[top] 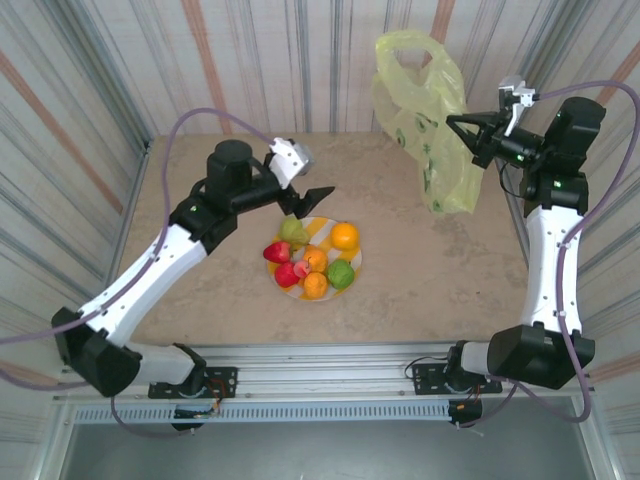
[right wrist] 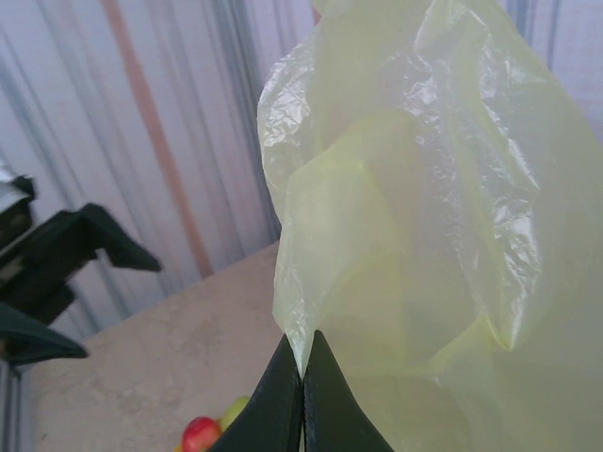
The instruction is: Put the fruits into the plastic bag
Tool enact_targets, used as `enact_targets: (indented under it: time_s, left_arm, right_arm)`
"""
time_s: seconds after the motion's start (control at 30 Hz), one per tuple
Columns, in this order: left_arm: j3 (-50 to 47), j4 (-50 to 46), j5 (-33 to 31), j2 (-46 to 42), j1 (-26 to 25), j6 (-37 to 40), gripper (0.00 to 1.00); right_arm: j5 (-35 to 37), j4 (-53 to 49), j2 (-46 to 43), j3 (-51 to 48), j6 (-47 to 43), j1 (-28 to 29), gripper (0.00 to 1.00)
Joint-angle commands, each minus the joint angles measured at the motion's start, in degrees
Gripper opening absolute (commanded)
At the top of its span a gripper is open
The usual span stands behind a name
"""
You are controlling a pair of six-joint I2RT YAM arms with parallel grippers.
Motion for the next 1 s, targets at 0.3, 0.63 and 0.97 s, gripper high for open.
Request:
enact_targets:
  time_s: [0.3, 0.63, 0.97]
  left_arm:
    - [22.8, 1.8, 18.3, 16.8, -0.2, -0.7, 0.95]
    - [34.6, 7.9, 24.3, 28.0, -0.2, -14.0, 0.66]
    - [33.5, 14.1, 13.2, 28.0, -5.8, -27.9, 0.00]
  right_arm:
    - [-5.5, -4.7, -0.8, 3.8, -3.2, 3.4, 0.00]
    - [-3.9, -8.2, 1.4, 4.8, -5.1, 5.6, 0.00]
    - [37.2, -14.2, 8.1, 10.2, 0.7, 11.7, 0.42]
